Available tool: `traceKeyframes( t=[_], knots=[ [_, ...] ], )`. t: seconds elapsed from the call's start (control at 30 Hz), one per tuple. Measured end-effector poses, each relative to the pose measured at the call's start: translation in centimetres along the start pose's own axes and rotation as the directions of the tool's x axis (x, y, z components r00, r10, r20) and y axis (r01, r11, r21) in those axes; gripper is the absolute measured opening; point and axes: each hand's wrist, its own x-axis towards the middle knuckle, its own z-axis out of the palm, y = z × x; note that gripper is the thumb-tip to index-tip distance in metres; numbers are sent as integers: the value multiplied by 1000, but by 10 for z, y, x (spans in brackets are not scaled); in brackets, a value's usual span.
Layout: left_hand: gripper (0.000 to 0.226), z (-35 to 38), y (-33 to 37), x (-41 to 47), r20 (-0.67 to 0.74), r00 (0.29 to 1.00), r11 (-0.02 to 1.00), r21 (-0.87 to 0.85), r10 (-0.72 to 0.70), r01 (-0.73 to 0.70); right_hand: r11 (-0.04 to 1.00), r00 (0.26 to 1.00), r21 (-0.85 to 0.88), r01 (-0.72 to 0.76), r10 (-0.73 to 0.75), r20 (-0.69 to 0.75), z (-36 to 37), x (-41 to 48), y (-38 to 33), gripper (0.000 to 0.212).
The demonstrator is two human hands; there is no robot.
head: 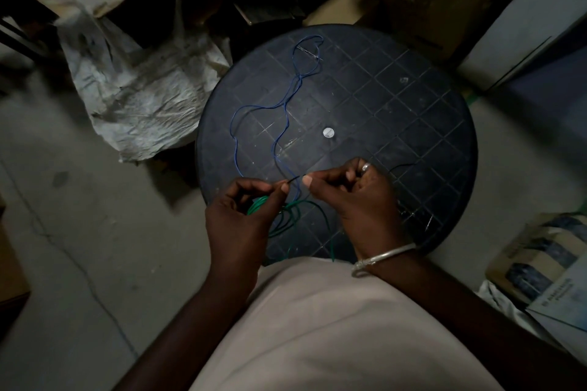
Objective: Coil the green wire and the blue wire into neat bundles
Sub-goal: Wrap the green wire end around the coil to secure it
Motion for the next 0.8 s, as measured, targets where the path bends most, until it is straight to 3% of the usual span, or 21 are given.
traceKeyframes(
  t=[0.47,0.8],
  knots=[
    [21,3,-1,-1,18,999,999,0,41,-41,999,997,-24,42,-44,-56,2,-2,-1,49],
    [23,3,-4,0,38,999,999,23,37,-38,999,1000,-50,10,-11,-15,3,0,4,49]
  ],
)
